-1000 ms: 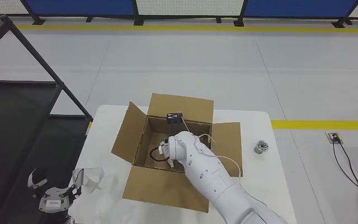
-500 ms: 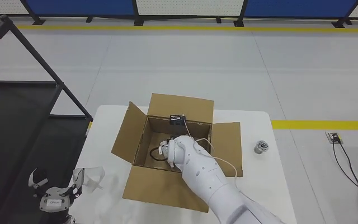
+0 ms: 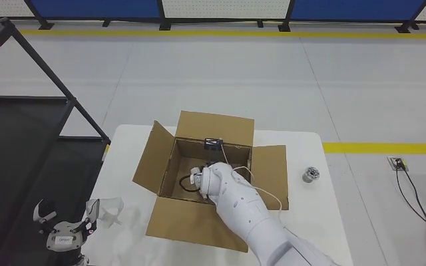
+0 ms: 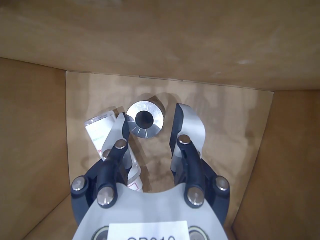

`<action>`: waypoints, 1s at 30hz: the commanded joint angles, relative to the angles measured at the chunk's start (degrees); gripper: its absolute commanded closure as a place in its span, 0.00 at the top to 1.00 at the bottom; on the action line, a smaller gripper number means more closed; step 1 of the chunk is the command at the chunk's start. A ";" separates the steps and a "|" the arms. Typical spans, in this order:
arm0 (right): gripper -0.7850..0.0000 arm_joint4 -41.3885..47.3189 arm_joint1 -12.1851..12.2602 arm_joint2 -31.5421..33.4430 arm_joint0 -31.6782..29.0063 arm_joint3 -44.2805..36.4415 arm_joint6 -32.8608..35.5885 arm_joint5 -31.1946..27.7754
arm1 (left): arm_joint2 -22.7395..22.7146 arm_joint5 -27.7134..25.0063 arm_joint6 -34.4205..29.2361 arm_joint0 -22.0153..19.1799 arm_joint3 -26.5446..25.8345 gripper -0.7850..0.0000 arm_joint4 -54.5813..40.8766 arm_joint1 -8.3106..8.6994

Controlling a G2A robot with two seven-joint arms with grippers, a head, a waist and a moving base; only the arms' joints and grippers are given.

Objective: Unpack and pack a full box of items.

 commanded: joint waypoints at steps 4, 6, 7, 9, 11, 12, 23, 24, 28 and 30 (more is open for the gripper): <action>0.45 -1.51 -0.16 -0.47 0.82 0.67 0.76 3.28 | -0.10 -0.05 -0.12 -0.22 -0.05 1.00 0.09 -0.01; 0.45 -2.39 -0.21 -0.80 1.19 0.90 1.82 4.14 | -0.10 -0.13 -0.26 -0.33 -0.09 1.00 0.23 -0.01; 0.46 -2.65 -0.21 -0.88 1.33 0.92 2.17 4.45 | -0.11 -0.15 -0.33 -0.39 -0.09 1.00 0.25 -0.01; 0.47 -3.13 -0.19 -1.00 1.66 0.95 2.90 4.86 | -0.07 -0.27 -0.40 -0.55 -0.08 1.00 0.23 -0.01; 0.49 -3.08 -0.12 -0.86 1.77 0.79 2.82 4.90 | -0.01 -0.34 -0.53 -0.69 -0.01 1.00 0.37 -0.01; 0.50 -2.87 -0.08 -0.70 1.76 0.63 2.48 4.83 | 0.03 -0.38 -0.66 -0.79 0.02 1.00 0.38 -0.01; 0.50 -0.99 0.72 0.91 1.00 1.28 -0.87 0.01 | -0.37 -0.29 -0.82 -0.98 0.35 1.00 0.06 -0.04; 0.50 -0.99 0.80 0.97 0.97 1.40 -1.07 -0.27 | -0.38 -0.26 -0.85 -0.97 0.36 1.00 0.08 -0.04; 0.49 -1.41 1.16 1.04 0.43 1.67 -2.75 -1.90 | -0.39 -0.18 -1.00 -1.08 0.19 1.00 0.32 -0.05; 0.46 -1.70 1.30 1.00 0.14 1.72 -3.24 -2.51 | -0.38 -0.24 -1.16 -1.19 0.14 1.00 0.46 -0.04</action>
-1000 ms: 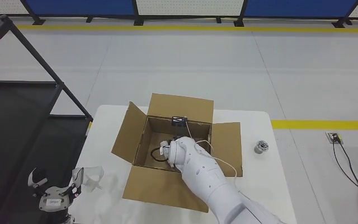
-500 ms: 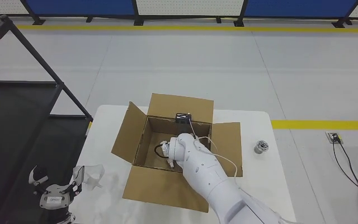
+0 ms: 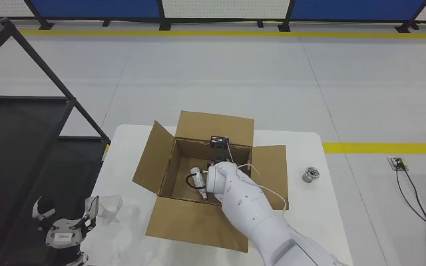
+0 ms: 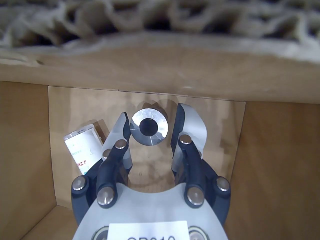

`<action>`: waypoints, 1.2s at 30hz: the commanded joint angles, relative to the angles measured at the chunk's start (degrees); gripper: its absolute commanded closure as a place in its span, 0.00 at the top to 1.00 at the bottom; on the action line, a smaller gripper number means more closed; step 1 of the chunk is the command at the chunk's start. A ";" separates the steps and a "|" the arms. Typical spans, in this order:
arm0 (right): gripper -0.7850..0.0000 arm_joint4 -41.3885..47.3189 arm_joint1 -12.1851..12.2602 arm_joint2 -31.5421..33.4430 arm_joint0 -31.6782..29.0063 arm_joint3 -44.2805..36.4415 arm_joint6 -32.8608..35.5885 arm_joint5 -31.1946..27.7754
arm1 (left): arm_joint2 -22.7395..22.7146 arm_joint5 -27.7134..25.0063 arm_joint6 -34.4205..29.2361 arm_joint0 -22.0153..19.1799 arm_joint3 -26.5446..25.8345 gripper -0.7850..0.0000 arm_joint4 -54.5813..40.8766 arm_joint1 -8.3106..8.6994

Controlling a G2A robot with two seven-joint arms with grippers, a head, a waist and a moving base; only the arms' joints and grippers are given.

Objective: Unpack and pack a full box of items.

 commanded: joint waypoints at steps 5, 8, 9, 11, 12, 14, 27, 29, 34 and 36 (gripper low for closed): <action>0.19 -0.98 0.33 -0.18 -0.32 0.01 -0.08 -0.73 | 0.02 -0.40 -0.48 -0.37 -0.03 1.00 0.25 0.03; 0.00 -1.92 0.51 -0.50 -0.17 -0.12 0.63 -2.30 | 0.01 -0.54 -0.66 -0.62 0.08 1.00 0.40 0.06; 0.00 -2.17 0.60 -0.57 -0.09 -0.19 0.89 -3.04 | 0.01 -0.62 -0.80 -0.74 0.17 1.00 0.36 0.06; 0.00 -2.59 0.84 -0.67 0.12 -0.16 1.83 -5.18 | -0.05 -0.79 -0.93 -0.93 0.28 1.00 0.49 0.09; 0.00 -2.67 0.99 -0.62 0.25 -0.13 1.97 -5.55 | -0.06 -0.79 -0.94 -1.01 0.34 1.00 0.38 0.09; 0.00 -2.99 1.24 -0.64 0.31 -0.29 2.35 -7.03 | -0.10 -0.85 -0.98 -1.14 0.43 1.00 0.37 0.10; 0.00 -7.65 2.99 -2.04 -1.73 -3.83 2.86 -17.92 | 0.57 -1.35 -2.02 -2.65 0.82 1.00 0.88 0.16; 0.00 -8.33 3.32 -2.11 -2.51 -5.19 2.09 -18.36 | 0.72 -1.44 -2.16 -2.84 0.88 1.00 0.99 0.17; 0.00 -9.29 4.19 -1.71 -4.57 -9.53 -0.03 -18.22 | 0.84 -1.52 -2.38 -3.10 0.93 1.00 1.17 0.20; 0.00 -9.69 4.68 -1.37 -5.49 -11.64 -0.45 -18.23 | 0.90 -1.57 -2.34 -3.15 0.93 1.00 1.14 0.20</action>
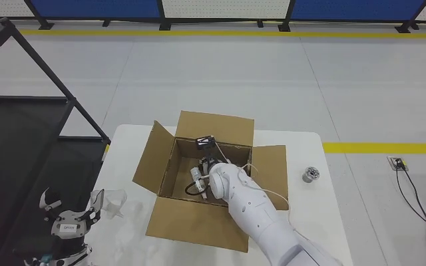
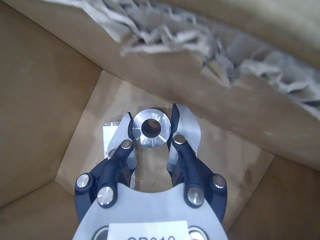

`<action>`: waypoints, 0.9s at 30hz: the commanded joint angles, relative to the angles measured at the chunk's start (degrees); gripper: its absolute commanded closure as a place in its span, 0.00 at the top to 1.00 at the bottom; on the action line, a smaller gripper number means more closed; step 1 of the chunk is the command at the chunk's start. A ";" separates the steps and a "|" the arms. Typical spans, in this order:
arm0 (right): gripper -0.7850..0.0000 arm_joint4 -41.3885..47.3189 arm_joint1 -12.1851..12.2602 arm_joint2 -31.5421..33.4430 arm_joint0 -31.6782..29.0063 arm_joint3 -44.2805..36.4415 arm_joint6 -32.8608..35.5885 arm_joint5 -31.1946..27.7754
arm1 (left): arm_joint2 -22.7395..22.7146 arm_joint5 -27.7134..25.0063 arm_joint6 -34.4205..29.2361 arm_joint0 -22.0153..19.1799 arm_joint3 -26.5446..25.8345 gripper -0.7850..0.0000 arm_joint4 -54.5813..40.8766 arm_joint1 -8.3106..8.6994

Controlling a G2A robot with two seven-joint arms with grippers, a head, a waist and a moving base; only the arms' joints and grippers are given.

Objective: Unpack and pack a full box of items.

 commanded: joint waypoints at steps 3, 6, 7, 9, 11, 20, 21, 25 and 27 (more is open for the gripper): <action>0.00 -1.47 1.19 0.69 -2.09 -5.12 -0.28 -0.27 | 0.05 0.03 0.19 -0.05 0.02 1.00 0.02 0.01; 0.00 -3.01 2.13 1.25 -3.97 -9.45 0.00 -0.02 | -0.13 0.10 0.21 0.07 -0.02 1.00 -0.12 0.02; 0.00 -3.69 2.53 1.50 -4.86 -11.34 0.33 -0.06 | -0.17 0.10 0.21 0.12 -0.05 1.00 -0.19 0.02; 0.00 -5.20 3.42 2.22 -6.97 -15.69 0.91 0.41 | -0.18 0.12 0.20 0.17 -0.10 1.00 -0.29 0.02; 0.00 -6.85 4.39 3.20 -9.46 -20.77 1.98 1.05 | -0.19 0.19 0.30 0.19 -0.13 1.00 -0.24 0.02; 0.00 -15.64 8.78 9.36 -24.99 -47.51 8.23 1.45 | -0.03 0.02 0.22 -0.02 0.04 1.00 -0.17 0.05; 0.00 -16.25 9.11 9.99 -26.51 -49.93 8.86 1.29 | 0.02 0.04 0.20 -0.09 0.08 1.00 -0.15 0.05; 0.00 -15.70 9.97 12.74 -31.89 -58.09 7.95 0.92 | 0.17 -0.03 0.22 -0.28 0.18 1.00 -0.02 0.07; 0.00 -14.68 10.45 14.52 -34.65 -61.56 6.95 -0.49 | 0.16 -0.03 0.22 -0.31 0.20 1.00 -0.03 0.08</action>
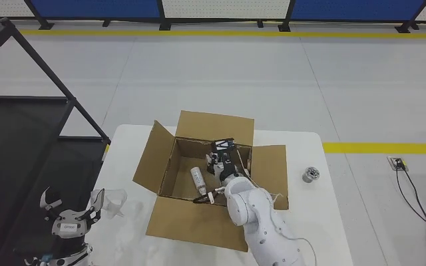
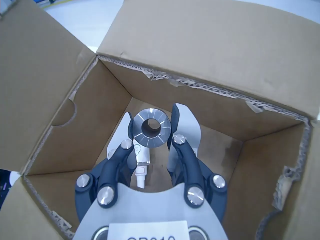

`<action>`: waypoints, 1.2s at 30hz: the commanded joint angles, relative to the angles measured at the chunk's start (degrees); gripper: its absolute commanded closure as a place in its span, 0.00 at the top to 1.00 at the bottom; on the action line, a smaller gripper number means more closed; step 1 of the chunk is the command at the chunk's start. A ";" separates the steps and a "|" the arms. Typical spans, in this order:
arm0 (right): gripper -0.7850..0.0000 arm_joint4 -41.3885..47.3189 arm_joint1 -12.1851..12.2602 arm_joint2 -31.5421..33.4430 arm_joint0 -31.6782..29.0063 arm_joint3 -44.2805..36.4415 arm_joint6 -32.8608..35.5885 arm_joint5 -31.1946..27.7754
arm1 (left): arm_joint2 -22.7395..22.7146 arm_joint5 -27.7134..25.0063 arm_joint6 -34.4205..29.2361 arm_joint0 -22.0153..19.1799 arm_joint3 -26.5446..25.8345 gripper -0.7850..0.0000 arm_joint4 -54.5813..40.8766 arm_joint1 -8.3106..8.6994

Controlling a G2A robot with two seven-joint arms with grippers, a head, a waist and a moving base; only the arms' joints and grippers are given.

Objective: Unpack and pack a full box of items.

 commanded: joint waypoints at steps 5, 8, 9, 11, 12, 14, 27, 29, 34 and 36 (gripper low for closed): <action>0.00 1.89 1.78 5.88 -7.23 -9.47 1.30 -7.79 | -0.27 -0.05 0.13 0.09 0.18 1.00 -0.18 0.04; 0.00 1.89 1.78 5.88 -7.23 -9.47 1.30 -7.79 | -0.30 -0.08 -0.02 0.15 0.15 1.00 -0.23 0.05; 0.00 1.89 1.78 5.88 -7.23 -9.47 1.30 -7.79 | -0.29 -0.17 0.01 0.17 0.14 1.00 -0.19 0.06; 0.00 1.89 1.78 5.88 -7.23 -9.47 1.30 -7.79 | -0.17 -0.24 0.01 0.16 0.07 1.00 -0.04 0.06; 0.00 1.89 1.78 5.88 -7.23 -9.47 1.30 -7.79 | -0.04 -0.26 -0.01 0.14 0.02 1.00 0.10 0.06; 0.00 1.89 1.78 5.88 -7.23 -9.47 1.30 -7.79 | 0.27 -0.32 -0.01 0.06 -0.08 1.00 0.35 0.06; 0.00 0.57 2.46 7.11 -10.60 -15.67 -1.04 -9.14 | 0.26 -0.14 0.26 1.59 -0.32 1.00 1.15 0.10; 0.00 0.01 2.99 9.28 -14.06 -21.40 -2.57 -9.51 | 0.24 -0.40 0.13 1.71 -0.44 1.00 1.29 0.13; 0.00 -0.66 4.36 17.94 -25.10 -36.13 -7.01 -9.88 | 0.58 -1.47 -0.85 1.25 -1.44 1.00 2.41 0.27; 0.00 -1.02 4.77 21.64 -28.84 -39.61 -8.88 -9.22 | 0.78 -1.94 -1.67 0.81 -2.04 1.00 3.07 0.35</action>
